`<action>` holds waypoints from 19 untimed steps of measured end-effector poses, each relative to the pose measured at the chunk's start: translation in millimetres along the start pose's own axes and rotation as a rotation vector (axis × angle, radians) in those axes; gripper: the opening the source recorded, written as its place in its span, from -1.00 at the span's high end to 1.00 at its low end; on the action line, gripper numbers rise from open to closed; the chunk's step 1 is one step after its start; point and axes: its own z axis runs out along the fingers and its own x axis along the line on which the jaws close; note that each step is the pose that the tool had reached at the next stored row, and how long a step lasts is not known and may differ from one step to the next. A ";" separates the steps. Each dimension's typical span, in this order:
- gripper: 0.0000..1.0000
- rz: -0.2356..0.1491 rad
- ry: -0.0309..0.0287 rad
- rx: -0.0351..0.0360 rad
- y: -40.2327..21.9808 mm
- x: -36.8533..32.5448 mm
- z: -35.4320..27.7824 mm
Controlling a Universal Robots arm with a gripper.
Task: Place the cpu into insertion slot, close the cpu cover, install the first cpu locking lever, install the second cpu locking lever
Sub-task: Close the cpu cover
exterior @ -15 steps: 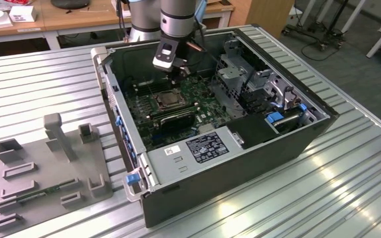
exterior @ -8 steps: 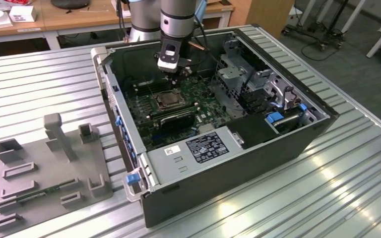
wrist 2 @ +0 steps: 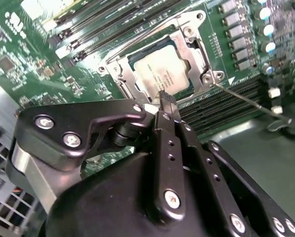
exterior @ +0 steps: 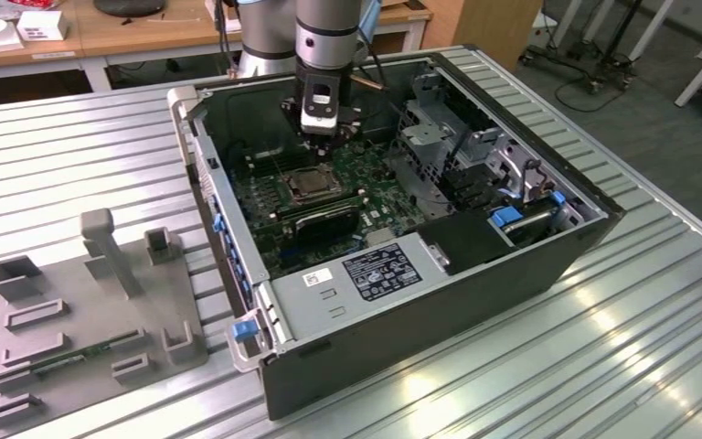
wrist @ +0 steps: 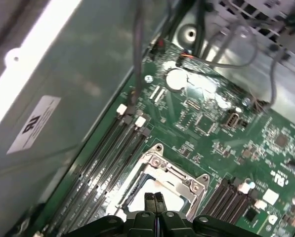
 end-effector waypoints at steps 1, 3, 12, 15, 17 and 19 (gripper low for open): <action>0.80 -0.019 0.0002 0.0003 0.0 0.0 0.1; 0.80 -0.055 0.0007 0.0008 0.0 0.0 0.2; 0.80 -0.219 0.0030 0.0034 0.0 0.0 1.0; 0.80 -0.265 0.0036 0.0041 0.0 0.0 1.1; 0.80 -0.267 0.0037 0.0042 0.0 0.0 1.2; 0.80 -0.268 0.0036 0.0042 0.0 0.0 1.2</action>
